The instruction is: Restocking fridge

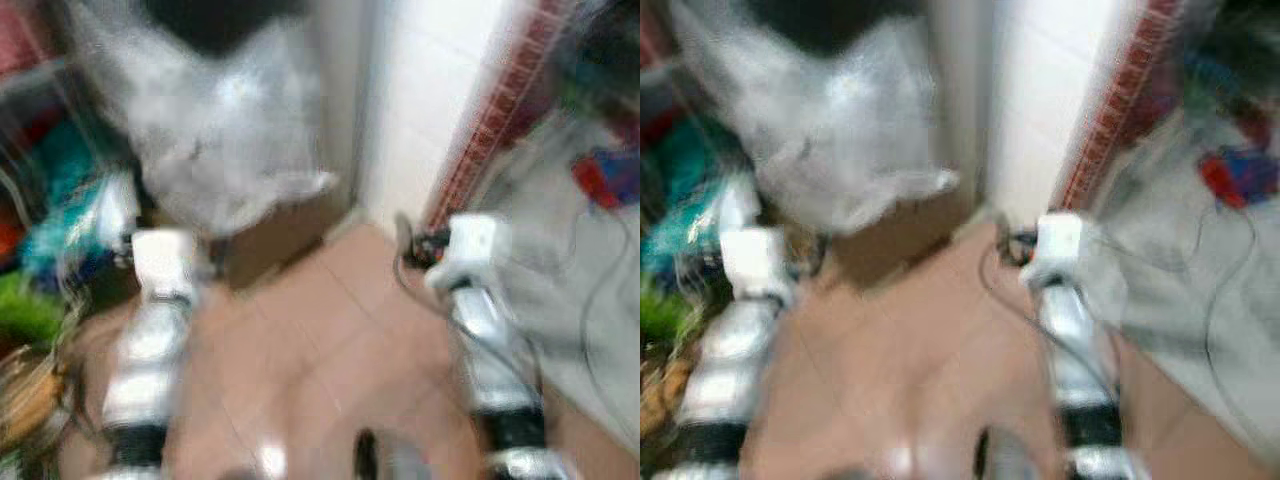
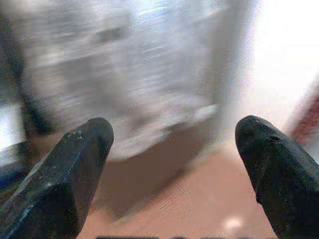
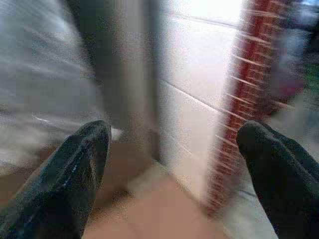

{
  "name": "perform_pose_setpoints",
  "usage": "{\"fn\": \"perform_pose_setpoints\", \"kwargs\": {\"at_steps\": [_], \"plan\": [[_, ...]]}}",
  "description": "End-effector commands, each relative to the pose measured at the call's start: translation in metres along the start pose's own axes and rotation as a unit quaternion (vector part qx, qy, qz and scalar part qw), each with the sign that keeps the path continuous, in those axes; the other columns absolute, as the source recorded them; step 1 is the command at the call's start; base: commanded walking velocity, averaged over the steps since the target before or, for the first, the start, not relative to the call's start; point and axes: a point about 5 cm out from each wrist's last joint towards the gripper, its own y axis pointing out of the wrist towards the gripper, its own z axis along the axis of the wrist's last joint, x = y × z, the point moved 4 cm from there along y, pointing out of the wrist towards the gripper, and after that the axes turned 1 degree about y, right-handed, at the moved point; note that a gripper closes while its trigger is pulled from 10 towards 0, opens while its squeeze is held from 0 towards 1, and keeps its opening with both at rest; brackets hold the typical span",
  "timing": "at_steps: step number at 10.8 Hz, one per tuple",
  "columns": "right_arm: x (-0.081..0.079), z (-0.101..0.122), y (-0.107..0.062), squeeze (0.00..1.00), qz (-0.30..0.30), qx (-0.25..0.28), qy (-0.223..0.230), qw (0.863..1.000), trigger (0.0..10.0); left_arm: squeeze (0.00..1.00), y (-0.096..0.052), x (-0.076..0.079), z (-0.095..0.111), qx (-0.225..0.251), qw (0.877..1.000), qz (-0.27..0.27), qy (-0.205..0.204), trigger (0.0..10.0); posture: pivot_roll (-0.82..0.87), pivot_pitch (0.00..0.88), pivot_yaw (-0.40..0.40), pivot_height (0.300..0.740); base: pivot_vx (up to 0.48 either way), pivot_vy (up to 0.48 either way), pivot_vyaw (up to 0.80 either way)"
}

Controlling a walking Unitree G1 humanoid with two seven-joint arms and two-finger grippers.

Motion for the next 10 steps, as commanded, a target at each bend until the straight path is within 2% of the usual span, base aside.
{"fn": "perform_pose_setpoints", "kwargs": {"at_steps": [1,3,4,5,8,9,10], "plan": [[-0.014,0.012,0.005,0.0,0.015,0.023,0.008,1.0,10.0,0.0,-0.007,-0.018,-0.005,-0.009,1.0,0.017,0.014,10.0,0.02,0.077,0.038,0.74,0.281,0.0,-0.8],[-0.014,0.012,0.006,0.0,0.014,0.023,0.007,1.0,10.0,0.0,-0.004,-0.028,-0.005,-0.015,0.999,0.005,0.03,10.0,0.02,0.074,0.037,0.74,0.281,0.0,-0.8],[-0.015,0.013,0.008,0.0,0.014,0.025,0.009,1.0,10.0,0.0,0.011,-0.03,0.002,-0.015,0.999,-0.018,0.04,10.0,0.02,0.069,0.04,0.74,0.247,0.0,-0.8],[-0.015,0.013,0.007,0.0,0.012,0.026,0.01,1.0,10.0,0.0,0.016,-0.023,0.003,-0.015,0.999,-0.032,0.036,10.0,0.01,0.062,0.048,0.74,0.0,0.0,-0.8],[-0.01,0.007,0.0,0.0,0.005,0.02,0.008,1.0,10.0,0.0,0.004,0.004,-0.016,-0.032,0.997,-0.066,0.014,10.0,-0.01,0.058,0.055,0.74,0.0,0.0,-0.8],[-0.009,0.008,0.0,0.0,0.004,0.021,0.007,1.0,10.0,0.0,-0.002,0.008,-0.022,-0.044,0.997,-0.068,0.001,10.0,0.0,0.065,0.05,0.74,0.0,0.375,-0.8],[-0.009,0.009,0.001,0.0,0.004,0.021,0.007,1.0,10.0,0.0,-0.005,0.005,-0.023,-0.045,0.997,-0.065,0.001,10.0,0.0,0.067,0.047,0.74,0.0,0.48,-0.61]]}}
